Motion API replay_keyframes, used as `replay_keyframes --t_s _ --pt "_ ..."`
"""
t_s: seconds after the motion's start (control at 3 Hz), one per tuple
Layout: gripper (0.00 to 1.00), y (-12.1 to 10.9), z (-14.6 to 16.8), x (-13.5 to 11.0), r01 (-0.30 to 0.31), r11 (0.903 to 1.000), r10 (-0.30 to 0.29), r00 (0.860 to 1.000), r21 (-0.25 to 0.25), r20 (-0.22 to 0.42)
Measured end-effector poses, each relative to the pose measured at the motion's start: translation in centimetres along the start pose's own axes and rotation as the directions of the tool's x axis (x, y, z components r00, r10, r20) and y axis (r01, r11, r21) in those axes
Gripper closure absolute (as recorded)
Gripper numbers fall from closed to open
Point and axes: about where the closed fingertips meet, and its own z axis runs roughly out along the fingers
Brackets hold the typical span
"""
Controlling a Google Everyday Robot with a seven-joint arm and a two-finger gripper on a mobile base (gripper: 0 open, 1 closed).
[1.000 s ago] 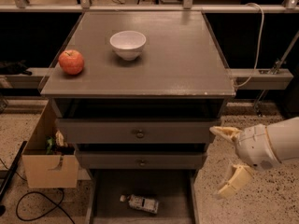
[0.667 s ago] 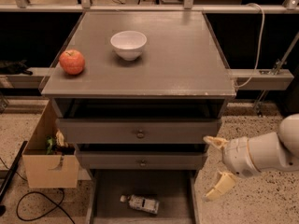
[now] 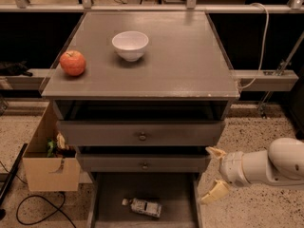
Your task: Pick blue plastic bottle from bottom drawer and place on counter
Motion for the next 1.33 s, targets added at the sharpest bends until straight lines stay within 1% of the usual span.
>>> replay_keyframes --t_s 0.33,0.67,1.0,1.33 --pt "0.00 0.0 0.0 0.0 0.000 1.0000 0.000 1.000 0.000 0.000" --pt "0.00 0.4 3.8 2.6 -0.097 0.9953 0.097 0.995 0.006 0.038" --pt "0.00 2.0 10.6 8.5 -0.282 0.9590 0.279 0.956 0.026 0.090" --pt "0.00 3.4 13.3 10.8 -0.353 0.9351 0.348 0.931 0.027 0.110"
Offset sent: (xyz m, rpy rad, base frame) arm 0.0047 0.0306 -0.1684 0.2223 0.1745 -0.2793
